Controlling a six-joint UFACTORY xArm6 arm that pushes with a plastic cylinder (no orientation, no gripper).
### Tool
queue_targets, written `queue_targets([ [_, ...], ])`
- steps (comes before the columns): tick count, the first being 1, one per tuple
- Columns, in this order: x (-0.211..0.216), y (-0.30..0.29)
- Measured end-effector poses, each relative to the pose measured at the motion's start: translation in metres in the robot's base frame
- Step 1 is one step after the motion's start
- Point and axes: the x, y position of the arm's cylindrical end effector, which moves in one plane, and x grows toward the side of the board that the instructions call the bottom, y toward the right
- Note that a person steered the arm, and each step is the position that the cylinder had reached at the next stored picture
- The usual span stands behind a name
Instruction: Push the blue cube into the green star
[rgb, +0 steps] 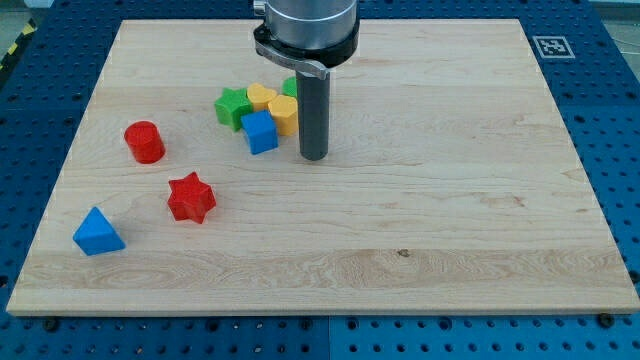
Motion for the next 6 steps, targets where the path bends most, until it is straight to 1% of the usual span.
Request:
queue_targets([
  [4,-0.007,-0.072],
  [6,0.003,-0.109],
])
